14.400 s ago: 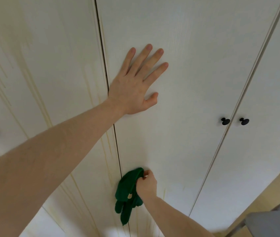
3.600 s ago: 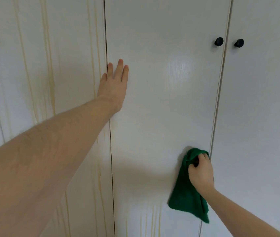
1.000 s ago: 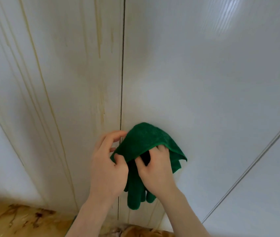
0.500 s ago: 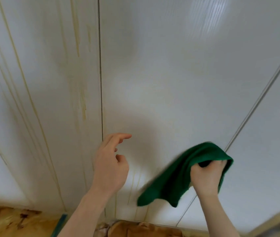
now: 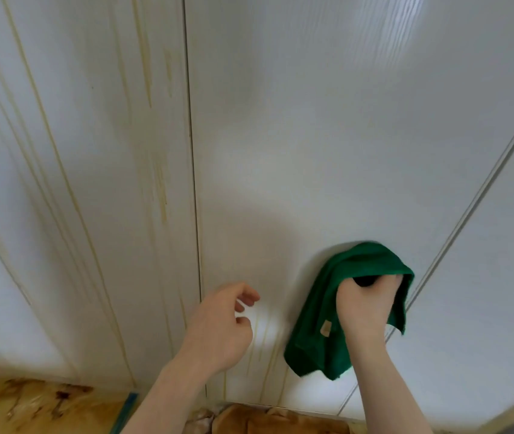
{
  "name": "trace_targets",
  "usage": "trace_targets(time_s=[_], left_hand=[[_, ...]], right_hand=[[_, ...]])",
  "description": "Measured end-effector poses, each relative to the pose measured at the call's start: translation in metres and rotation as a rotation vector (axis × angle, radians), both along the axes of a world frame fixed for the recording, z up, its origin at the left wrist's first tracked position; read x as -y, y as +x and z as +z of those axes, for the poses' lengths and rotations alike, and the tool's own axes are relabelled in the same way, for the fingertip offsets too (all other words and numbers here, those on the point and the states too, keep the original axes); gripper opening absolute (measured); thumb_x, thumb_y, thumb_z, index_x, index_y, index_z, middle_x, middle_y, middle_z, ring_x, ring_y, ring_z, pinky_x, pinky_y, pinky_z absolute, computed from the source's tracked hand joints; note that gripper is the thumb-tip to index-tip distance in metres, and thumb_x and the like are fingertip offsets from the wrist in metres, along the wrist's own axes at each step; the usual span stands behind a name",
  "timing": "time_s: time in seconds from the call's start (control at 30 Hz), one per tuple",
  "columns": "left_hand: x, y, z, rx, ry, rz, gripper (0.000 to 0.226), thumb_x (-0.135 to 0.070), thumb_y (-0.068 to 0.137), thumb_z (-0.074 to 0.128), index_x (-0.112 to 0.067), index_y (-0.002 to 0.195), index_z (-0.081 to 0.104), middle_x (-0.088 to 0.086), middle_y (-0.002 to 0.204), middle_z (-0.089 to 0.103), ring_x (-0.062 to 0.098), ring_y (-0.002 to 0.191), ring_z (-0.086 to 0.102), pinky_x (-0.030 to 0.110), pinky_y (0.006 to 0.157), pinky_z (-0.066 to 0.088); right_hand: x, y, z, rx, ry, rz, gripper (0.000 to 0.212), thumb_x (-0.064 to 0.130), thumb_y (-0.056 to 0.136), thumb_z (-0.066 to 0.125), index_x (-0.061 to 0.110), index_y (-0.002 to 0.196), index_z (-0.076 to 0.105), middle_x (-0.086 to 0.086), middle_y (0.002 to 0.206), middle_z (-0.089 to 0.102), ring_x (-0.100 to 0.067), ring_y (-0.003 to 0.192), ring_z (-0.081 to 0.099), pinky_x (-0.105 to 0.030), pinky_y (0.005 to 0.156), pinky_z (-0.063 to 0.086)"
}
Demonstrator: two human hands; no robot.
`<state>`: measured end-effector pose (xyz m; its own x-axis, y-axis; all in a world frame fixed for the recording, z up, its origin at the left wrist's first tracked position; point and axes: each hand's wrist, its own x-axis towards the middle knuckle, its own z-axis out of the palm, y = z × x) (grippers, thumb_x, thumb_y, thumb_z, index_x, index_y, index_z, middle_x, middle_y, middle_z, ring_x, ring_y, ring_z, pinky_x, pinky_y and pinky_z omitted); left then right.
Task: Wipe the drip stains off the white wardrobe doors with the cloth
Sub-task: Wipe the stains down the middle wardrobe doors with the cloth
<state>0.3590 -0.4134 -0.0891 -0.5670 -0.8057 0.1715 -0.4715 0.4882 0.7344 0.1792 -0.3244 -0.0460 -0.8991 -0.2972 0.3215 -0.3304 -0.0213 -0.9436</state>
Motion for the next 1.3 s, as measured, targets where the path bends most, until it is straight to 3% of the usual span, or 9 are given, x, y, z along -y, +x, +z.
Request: trace_targets(time_s=[0.17, 0.33, 0.47, 0.57, 0.73, 0.83, 1.03, 1.17, 1.3], left_hand=[[-0.002, 0.005, -0.008, 0.164, 0.272, -0.165, 0.027, -0.009, 0.085, 0.055, -0.031, 0.092, 0.069, -0.013, 0.087, 0.074, 0.0, 0.081, 0.066, 0.021, 0.076, 0.056], [-0.001, 0.004, -0.01, 0.148, 0.522, -0.277, 0.034, -0.007, 0.082, 0.051, -0.026, 0.09, 0.077, -0.011, 0.089, 0.078, 0.003, 0.088, 0.072, 0.027, 0.089, 0.058], [0.01, 0.004, -0.015, -0.051, 0.333, 0.011, 0.028, -0.012, 0.083, 0.055, -0.028, 0.102, 0.068, -0.015, 0.088, 0.072, 0.001, 0.078, 0.067, 0.025, 0.074, 0.058], [0.016, 0.007, -0.014, -0.269, 0.194, 0.253, 0.034, -0.019, 0.086, 0.065, -0.035, 0.114, 0.053, -0.014, 0.107, 0.066, -0.001, 0.092, 0.065, 0.033, 0.08, 0.059], [0.007, -0.001, -0.01, -0.521, 0.258, 0.271, 0.047, -0.017, 0.09, 0.072, -0.037, 0.126, 0.049, -0.013, 0.122, 0.064, -0.004, 0.102, 0.066, 0.018, 0.081, 0.057], [0.008, -0.004, -0.006, -0.644, 0.134, 0.315, 0.055, -0.007, 0.088, 0.07, -0.032, 0.132, 0.048, -0.012, 0.132, 0.048, 0.007, 0.119, 0.058, 0.036, 0.1, 0.055], [0.018, -0.011, 0.003, -0.619, -0.138, 0.442, 0.056, -0.016, 0.091, 0.069, -0.025, 0.142, 0.047, -0.016, 0.148, 0.032, 0.014, 0.136, 0.04, 0.051, 0.113, 0.04], [0.018, -0.027, -0.001, -0.505, -0.116, 0.529, 0.057, -0.019, 0.089, 0.067, -0.025, 0.141, 0.046, -0.006, 0.154, 0.028, 0.026, 0.129, 0.034, 0.055, 0.111, 0.034], [0.012, -0.043, -0.003, -0.539, -0.131, 0.571, 0.06, -0.016, 0.084, 0.072, -0.02, 0.139, 0.046, -0.001, 0.15, 0.033, 0.023, 0.119, 0.037, 0.055, 0.109, 0.036]], right_hand=[[0.03, 0.043, 0.005, 0.04, -0.074, 0.164, 0.032, 0.012, 0.072, 0.058, 0.037, 0.091, 0.051, -0.01, 0.108, 0.058, -0.027, 0.1, 0.061, -0.056, 0.093, 0.054], [0.051, 0.072, 0.011, 0.074, -0.029, 0.508, 0.046, -0.005, 0.086, 0.062, 0.033, 0.112, 0.056, 0.005, 0.109, 0.066, -0.005, 0.099, 0.064, -0.03, 0.091, 0.056], [0.059, 0.083, 0.019, 0.07, 0.019, 0.69, 0.038, 0.01, 0.091, 0.067, 0.032, 0.121, 0.06, 0.01, 0.119, 0.064, -0.004, 0.112, 0.063, -0.031, 0.098, 0.054], [0.055, 0.079, 0.023, 0.141, -0.008, 0.755, 0.022, 0.013, 0.094, 0.069, 0.022, 0.114, 0.065, 0.003, 0.114, 0.07, -0.007, 0.106, 0.069, -0.027, 0.088, 0.056], [0.047, 0.075, 0.023, 0.159, -0.049, 0.818, 0.014, 0.007, 0.095, 0.067, 0.01, 0.109, 0.067, 0.0, 0.103, 0.075, -0.008, 0.098, 0.072, -0.019, 0.078, 0.055], [0.041, 0.068, 0.017, 0.136, -0.036, 0.756, 0.014, 0.011, 0.095, 0.068, 0.015, 0.108, 0.071, 0.004, 0.102, 0.076, -0.008, 0.099, 0.072, -0.022, 0.08, 0.057], [0.018, 0.042, -0.013, 0.147, 0.233, 0.654, 0.012, 0.02, 0.097, 0.066, 0.025, 0.096, 0.077, 0.01, 0.088, 0.077, -0.003, 0.086, 0.072, -0.027, 0.074, 0.06], [-0.004, 0.02, -0.042, 0.072, 0.524, 0.609, 0.014, 0.032, 0.095, 0.068, 0.034, 0.085, 0.077, 0.016, 0.084, 0.075, 0.004, 0.081, 0.067, -0.016, 0.069, 0.048], [-0.031, -0.004, -0.064, 0.107, 0.664, 0.542, 0.011, 0.03, 0.094, 0.068, 0.032, 0.085, 0.075, 0.015, 0.088, 0.075, 0.002, 0.083, 0.068, -0.015, 0.067, 0.046]])
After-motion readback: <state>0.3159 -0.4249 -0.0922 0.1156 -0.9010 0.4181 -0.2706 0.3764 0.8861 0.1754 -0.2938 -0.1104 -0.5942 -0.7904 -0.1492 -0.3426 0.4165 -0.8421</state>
